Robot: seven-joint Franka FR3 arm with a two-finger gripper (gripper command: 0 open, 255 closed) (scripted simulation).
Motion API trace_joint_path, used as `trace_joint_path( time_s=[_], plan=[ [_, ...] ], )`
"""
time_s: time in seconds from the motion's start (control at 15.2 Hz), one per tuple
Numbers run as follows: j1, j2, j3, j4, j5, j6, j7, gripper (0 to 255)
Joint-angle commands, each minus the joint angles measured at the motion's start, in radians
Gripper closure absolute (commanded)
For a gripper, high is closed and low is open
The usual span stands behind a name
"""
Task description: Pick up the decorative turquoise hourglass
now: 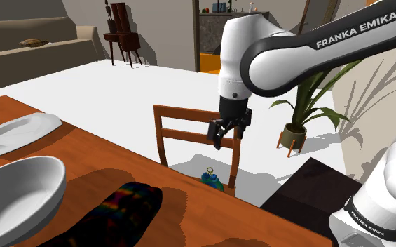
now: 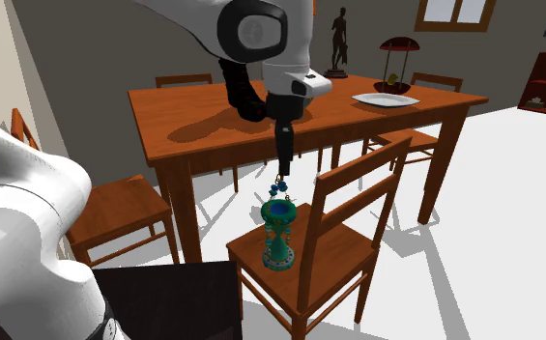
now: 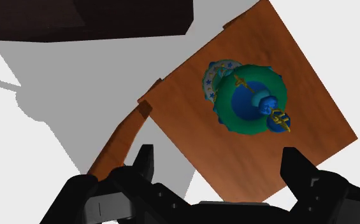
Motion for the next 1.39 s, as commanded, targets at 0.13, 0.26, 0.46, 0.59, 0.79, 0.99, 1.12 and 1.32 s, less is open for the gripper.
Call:
trace_joint_path(
  time_s=[0.13,0.26,0.46,0.59,0.79,0.99,1.12,1.32],
  plan=[
    [0.003,0.129,0.074,0.029,-0.017,0.098,0.096,0],
    [0.002,0.205,0.108,0.056,-0.043,0.143,0.152,0],
    [0.005,0.304,0.143,0.095,-0.090,0.193,0.227,0],
    [0.006,0.322,0.145,0.083,-0.100,0.222,0.233,0],
    [0.006,0.352,0.148,0.066,-0.118,0.265,0.245,0],
    [0.006,0.379,0.150,0.053,-0.136,0.301,0.256,0],
    [0.006,0.380,0.149,0.053,-0.136,0.302,0.256,255],
    [0.007,0.380,0.150,0.054,-0.137,0.301,0.257,255]
  ],
)
